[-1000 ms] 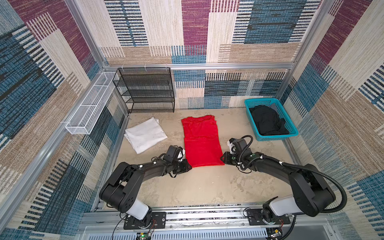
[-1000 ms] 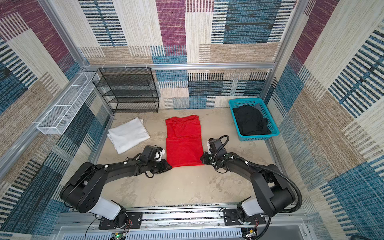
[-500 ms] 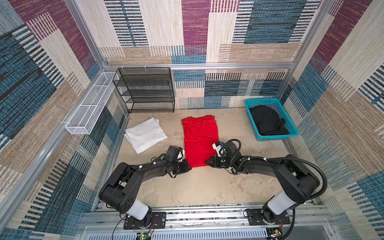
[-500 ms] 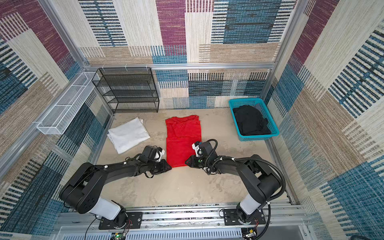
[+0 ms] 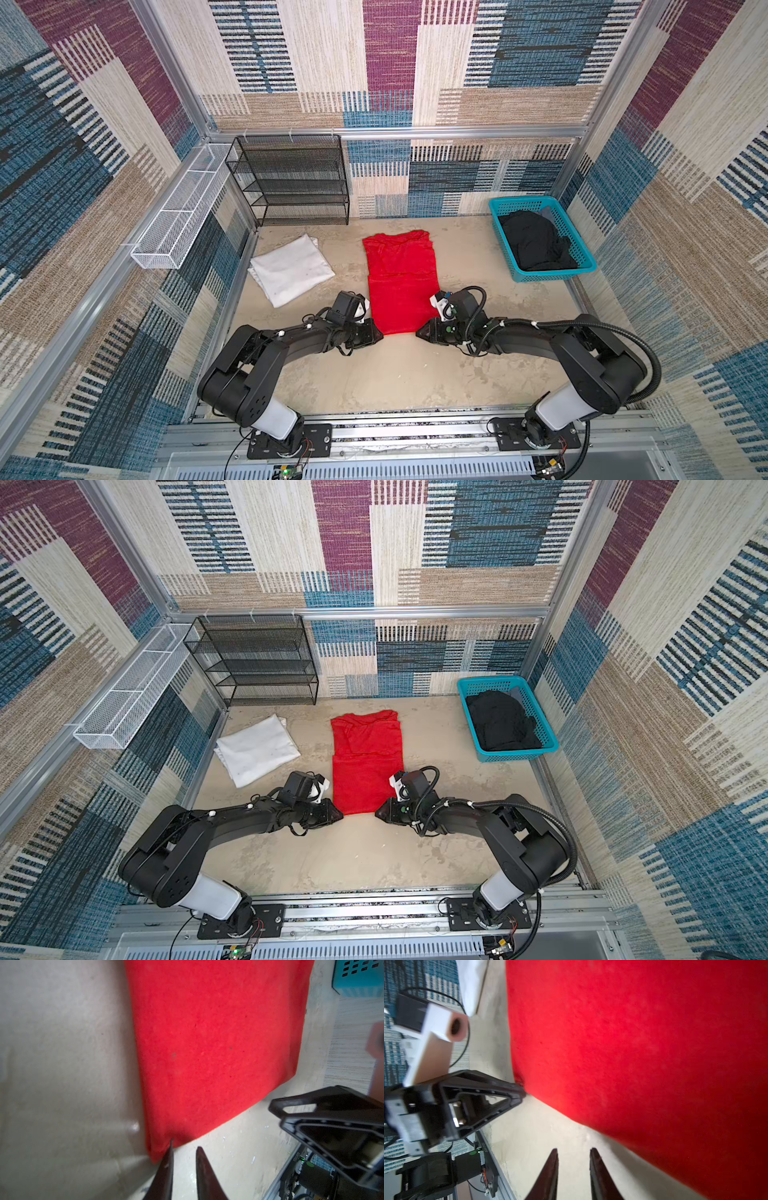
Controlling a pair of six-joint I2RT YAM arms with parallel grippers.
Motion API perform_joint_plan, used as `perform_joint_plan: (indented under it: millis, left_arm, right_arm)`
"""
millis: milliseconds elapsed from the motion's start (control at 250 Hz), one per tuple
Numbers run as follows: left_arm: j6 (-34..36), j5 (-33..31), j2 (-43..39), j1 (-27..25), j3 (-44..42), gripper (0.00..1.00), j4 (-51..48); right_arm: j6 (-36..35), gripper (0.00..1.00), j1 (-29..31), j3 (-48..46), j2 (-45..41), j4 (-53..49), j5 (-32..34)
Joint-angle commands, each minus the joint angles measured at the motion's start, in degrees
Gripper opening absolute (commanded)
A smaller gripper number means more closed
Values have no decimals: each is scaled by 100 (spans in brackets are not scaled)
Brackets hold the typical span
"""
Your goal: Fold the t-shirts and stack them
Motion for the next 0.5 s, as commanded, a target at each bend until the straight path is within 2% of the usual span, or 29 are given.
perform_joint_plan:
  millis: [0,176,352,496]
  left_arm:
    - [10,-210,45,3,-48,23,-390]
    - [-6,-201,33,2,-39,23,-397]
    - [25,-232,-50,2,-13,23,-517]
    - [65,-241,-68,2,31,23,-613]
  right_arm:
    - [-160,30,17,321,-107,-131,-120]
    - [-231,30,17,699,528,261,-305]
    - [-150,28,17,452,1345,1043,-399]
    - [-10,27,17,77,1485,1439,-508]
